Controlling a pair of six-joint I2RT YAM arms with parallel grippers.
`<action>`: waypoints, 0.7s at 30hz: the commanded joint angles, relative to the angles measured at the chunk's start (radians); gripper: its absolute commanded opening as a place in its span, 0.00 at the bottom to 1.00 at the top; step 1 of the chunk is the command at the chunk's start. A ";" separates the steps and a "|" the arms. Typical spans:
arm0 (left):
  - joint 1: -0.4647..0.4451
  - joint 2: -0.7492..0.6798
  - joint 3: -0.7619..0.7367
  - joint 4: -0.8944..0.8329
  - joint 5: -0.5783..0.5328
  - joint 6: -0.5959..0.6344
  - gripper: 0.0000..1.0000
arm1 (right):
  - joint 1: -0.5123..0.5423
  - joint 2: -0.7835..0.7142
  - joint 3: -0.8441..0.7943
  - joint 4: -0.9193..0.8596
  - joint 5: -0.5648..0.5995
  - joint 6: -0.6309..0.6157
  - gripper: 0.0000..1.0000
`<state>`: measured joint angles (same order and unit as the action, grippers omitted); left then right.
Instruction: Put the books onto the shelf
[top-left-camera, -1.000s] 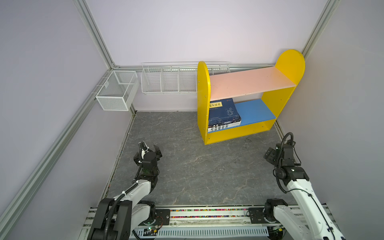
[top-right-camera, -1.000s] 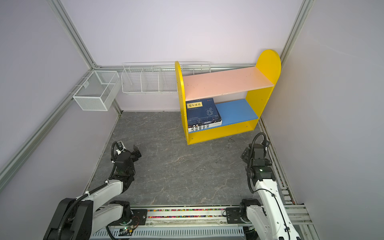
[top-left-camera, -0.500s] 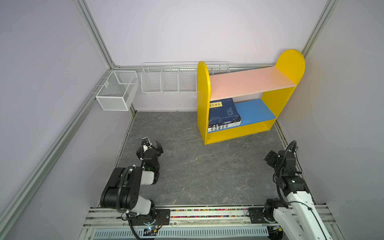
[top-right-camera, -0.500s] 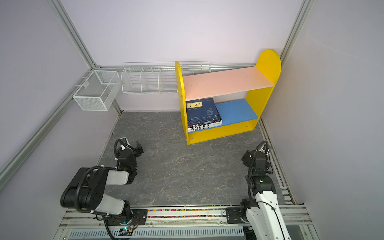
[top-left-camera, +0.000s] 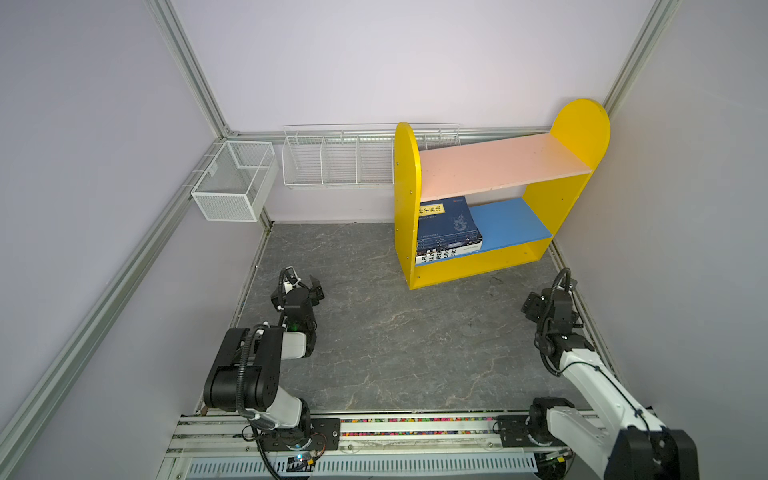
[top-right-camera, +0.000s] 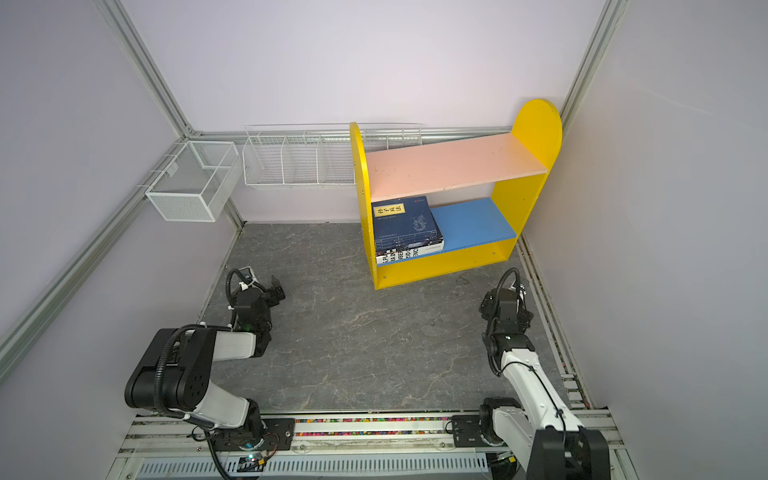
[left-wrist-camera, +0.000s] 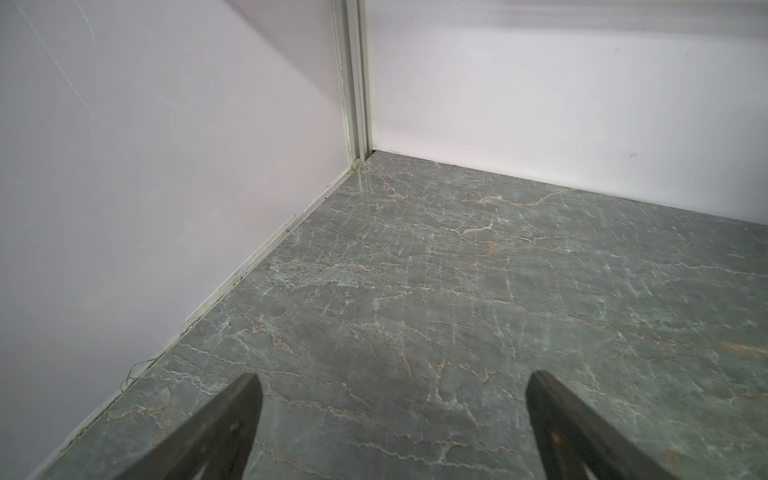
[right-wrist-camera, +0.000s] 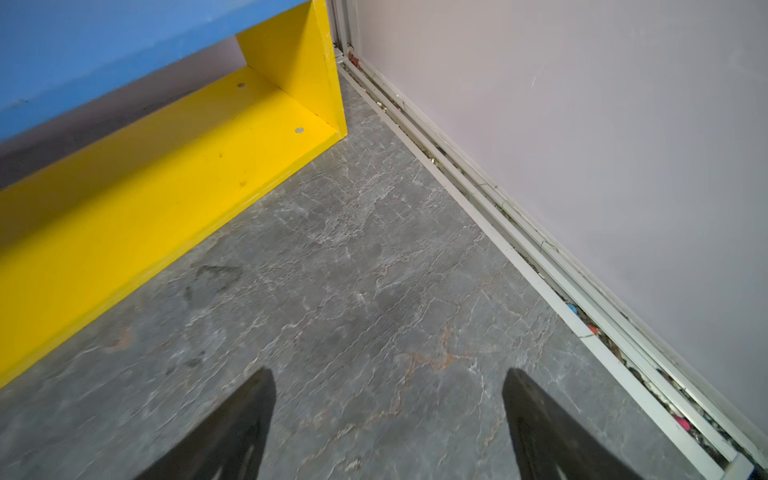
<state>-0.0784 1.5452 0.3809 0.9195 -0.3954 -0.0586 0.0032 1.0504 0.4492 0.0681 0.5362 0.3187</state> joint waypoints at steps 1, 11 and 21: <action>0.005 0.006 0.001 0.006 0.014 -0.002 0.99 | -0.022 0.108 -0.027 0.303 0.045 -0.096 0.89; 0.005 0.009 -0.001 0.017 0.012 0.000 0.99 | -0.033 0.371 -0.020 0.600 -0.217 -0.215 0.89; 0.005 0.010 -0.002 0.016 0.013 0.001 0.99 | 0.015 0.481 -0.068 0.779 -0.365 -0.346 0.89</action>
<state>-0.0784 1.5452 0.3809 0.9184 -0.3916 -0.0586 -0.0048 1.5238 0.3450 0.8505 0.2497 0.0647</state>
